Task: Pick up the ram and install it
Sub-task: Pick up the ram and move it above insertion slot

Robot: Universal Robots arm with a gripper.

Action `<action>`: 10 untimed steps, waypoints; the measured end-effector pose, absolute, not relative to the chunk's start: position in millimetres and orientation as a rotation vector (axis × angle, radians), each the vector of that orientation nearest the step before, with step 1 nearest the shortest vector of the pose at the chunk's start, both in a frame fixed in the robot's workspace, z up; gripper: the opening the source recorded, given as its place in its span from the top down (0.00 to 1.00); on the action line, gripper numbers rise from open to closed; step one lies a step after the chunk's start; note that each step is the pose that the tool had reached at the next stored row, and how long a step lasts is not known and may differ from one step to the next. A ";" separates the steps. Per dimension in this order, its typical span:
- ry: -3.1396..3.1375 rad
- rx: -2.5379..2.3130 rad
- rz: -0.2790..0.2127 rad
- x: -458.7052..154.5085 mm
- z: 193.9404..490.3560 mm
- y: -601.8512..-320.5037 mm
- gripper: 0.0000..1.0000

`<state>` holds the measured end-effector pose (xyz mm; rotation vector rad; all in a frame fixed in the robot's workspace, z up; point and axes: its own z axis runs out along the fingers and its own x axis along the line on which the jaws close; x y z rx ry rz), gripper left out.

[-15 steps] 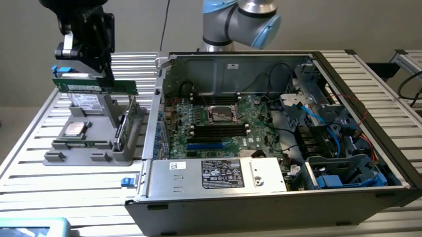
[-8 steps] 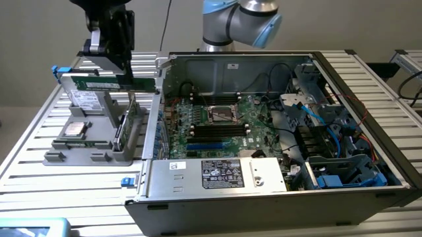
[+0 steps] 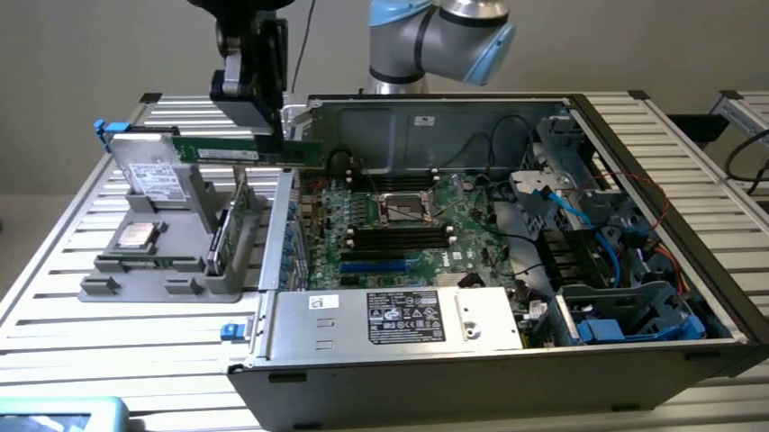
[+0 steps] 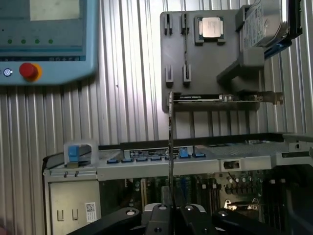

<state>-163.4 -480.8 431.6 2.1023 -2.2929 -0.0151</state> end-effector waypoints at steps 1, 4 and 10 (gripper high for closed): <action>-2.293 2.102 -0.015 -158.9 431.6 -480.7 0.87; -2.293 2.102 -0.015 -145.4 431.4 -480.6 0.87; -2.292 2.102 -0.017 -118.1 430.2 -479.0 0.87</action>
